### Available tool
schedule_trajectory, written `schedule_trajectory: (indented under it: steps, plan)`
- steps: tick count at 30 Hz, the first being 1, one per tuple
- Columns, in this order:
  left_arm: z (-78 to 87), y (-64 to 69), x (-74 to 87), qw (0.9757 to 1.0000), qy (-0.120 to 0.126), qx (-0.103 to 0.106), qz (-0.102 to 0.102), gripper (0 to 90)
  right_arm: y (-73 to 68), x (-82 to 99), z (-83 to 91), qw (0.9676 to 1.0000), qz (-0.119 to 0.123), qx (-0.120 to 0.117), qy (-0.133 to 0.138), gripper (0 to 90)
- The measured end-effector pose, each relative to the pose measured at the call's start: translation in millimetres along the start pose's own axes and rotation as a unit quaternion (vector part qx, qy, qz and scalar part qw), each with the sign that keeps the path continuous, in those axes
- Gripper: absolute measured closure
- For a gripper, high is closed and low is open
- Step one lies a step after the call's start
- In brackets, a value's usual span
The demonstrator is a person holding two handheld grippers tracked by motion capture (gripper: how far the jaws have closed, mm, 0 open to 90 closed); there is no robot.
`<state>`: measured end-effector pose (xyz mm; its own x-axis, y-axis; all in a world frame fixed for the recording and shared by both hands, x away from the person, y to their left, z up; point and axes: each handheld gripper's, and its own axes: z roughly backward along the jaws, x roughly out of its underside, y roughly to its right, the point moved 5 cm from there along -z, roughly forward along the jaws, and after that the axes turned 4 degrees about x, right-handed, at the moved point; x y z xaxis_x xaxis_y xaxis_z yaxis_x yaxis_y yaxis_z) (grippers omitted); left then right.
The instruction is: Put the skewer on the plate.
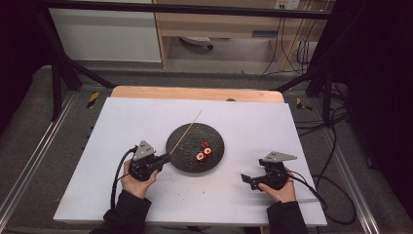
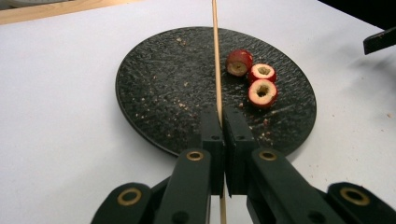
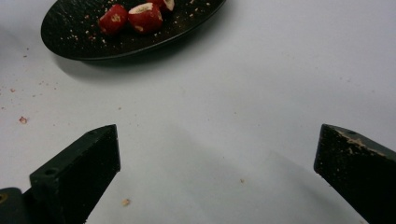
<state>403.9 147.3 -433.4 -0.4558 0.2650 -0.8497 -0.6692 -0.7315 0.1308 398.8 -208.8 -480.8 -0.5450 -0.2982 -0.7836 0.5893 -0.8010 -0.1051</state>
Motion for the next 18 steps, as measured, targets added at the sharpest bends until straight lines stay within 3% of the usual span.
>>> schedule_trajectory:
  steps: [7,18]
  plan:
    - [-18.6,-1.8,-8.8,0.9999,-0.006,-0.009,0.005,87.6,2.1,2.0,2.7,1.0,-0.003,-0.001,0.004,1.7]
    - [-50.2,-5.0,-6.1,0.9984,-0.047,-0.031,0.006,87.7,1.5,3.0,2.7,1.0,-0.004,-0.006,0.003,1.7]
